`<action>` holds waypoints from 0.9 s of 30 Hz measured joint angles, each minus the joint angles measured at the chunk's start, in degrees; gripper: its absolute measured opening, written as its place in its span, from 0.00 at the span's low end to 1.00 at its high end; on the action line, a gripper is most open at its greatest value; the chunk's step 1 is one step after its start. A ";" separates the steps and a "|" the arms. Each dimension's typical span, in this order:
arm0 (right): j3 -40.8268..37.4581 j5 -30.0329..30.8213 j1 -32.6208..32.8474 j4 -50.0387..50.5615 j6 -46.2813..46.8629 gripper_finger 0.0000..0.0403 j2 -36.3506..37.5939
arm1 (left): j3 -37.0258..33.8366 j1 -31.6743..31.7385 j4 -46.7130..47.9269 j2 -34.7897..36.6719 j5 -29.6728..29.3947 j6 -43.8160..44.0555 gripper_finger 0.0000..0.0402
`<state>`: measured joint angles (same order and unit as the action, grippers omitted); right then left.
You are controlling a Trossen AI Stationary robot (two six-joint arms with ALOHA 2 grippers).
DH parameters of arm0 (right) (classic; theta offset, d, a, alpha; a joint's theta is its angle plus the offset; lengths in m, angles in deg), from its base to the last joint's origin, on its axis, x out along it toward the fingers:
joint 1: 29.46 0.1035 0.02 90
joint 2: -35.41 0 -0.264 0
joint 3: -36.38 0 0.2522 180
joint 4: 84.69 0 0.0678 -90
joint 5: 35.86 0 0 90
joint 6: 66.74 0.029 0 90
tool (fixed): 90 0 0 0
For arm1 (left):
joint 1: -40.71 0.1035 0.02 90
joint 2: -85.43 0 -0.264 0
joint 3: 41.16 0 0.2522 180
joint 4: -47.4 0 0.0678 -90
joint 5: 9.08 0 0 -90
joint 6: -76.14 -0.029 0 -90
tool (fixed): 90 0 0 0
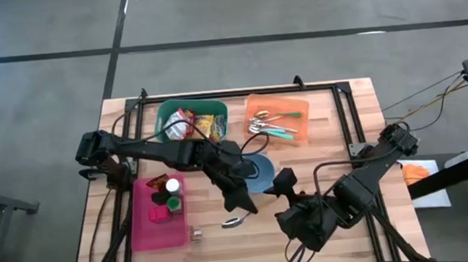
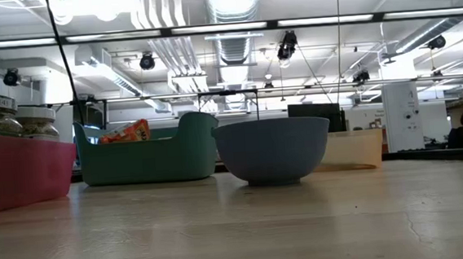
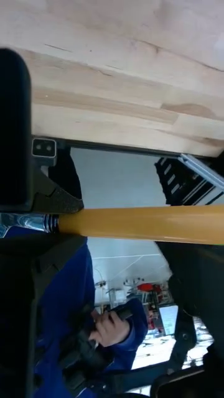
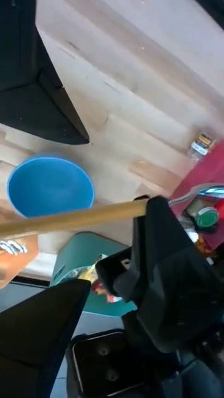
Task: Pick & Place Food Item
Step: Put the yellow spoon into the orange bin
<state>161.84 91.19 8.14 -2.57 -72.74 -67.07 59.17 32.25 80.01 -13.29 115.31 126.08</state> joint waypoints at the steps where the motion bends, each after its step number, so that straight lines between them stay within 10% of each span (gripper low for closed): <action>1: -0.18 -0.06 -0.11 0.06 0.01 0.88 0.00 | 0.00 0.06 0.04 0.00 0.16 0.00 0.04; 15: -1.30 0.49 -0.58 -0.30 -0.01 0.33 0.00 | 0.00 0.21 -1.04 0.00 0.25 0.17 0.04; 27: -1.36 0.08 -1.27 -1.18 1.52 0.06 0.00 | 0.00 0.30 -2.52 -0.02 2.54 0.86 0.04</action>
<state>160.48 91.27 6.87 -3.75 -71.22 -67.07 59.16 32.55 77.50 -13.31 117.85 126.93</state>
